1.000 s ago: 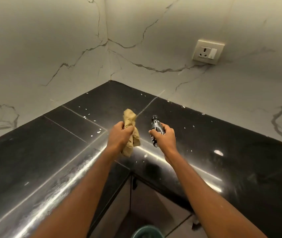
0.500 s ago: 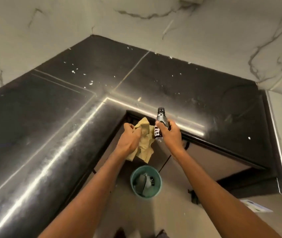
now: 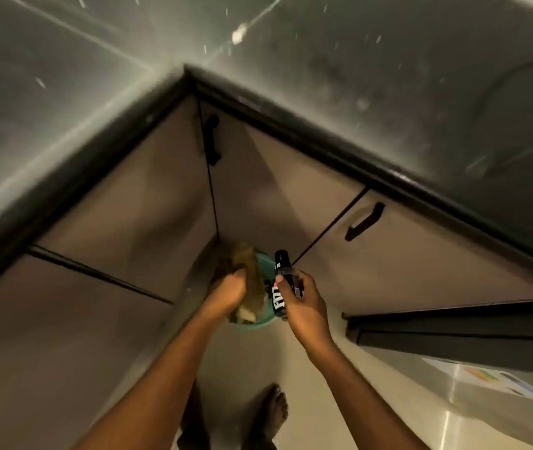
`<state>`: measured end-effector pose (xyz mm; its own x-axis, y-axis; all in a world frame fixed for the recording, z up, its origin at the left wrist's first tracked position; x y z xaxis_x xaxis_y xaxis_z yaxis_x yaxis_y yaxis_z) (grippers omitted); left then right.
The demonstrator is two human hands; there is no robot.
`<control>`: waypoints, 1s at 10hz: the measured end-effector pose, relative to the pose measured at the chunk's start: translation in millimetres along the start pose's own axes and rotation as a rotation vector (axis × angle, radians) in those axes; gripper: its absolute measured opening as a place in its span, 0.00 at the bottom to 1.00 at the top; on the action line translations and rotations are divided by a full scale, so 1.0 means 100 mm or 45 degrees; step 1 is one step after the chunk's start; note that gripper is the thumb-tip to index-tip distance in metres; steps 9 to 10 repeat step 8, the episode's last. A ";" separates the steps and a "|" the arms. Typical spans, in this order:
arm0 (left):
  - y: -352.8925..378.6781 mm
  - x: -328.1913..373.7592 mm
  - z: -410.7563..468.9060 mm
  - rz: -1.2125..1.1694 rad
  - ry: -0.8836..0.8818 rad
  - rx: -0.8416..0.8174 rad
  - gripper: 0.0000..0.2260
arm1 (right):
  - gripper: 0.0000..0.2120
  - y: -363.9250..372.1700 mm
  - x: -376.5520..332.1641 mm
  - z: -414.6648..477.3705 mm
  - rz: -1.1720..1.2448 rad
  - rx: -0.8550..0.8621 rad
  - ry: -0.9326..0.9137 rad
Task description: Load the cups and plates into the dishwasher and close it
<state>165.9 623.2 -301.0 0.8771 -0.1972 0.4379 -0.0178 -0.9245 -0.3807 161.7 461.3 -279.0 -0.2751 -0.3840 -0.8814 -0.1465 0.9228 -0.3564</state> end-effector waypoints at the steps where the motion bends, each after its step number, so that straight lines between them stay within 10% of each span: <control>1: 0.34 -0.32 0.60 0.011 0.074 0.054 0.20 | 0.17 0.28 0.66 0.29 -0.073 -0.019 0.024; 5: 1.03 -0.71 2.24 0.568 0.281 0.353 0.19 | 0.22 1.01 2.31 1.28 -0.475 -0.170 -0.049; 10: 0.78 -0.67 1.62 0.542 0.506 0.354 0.17 | 0.14 0.54 1.97 0.84 -0.431 -0.089 -0.166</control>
Point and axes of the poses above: each hand's wrist, its own z-axis towards the middle knuckle, its own y-axis out of the palm, x = y × z, the point moved 2 cm from there along z, towards the middle knuckle, and after that the axes turned 12 degrees about -y, right-handed, at the moved point
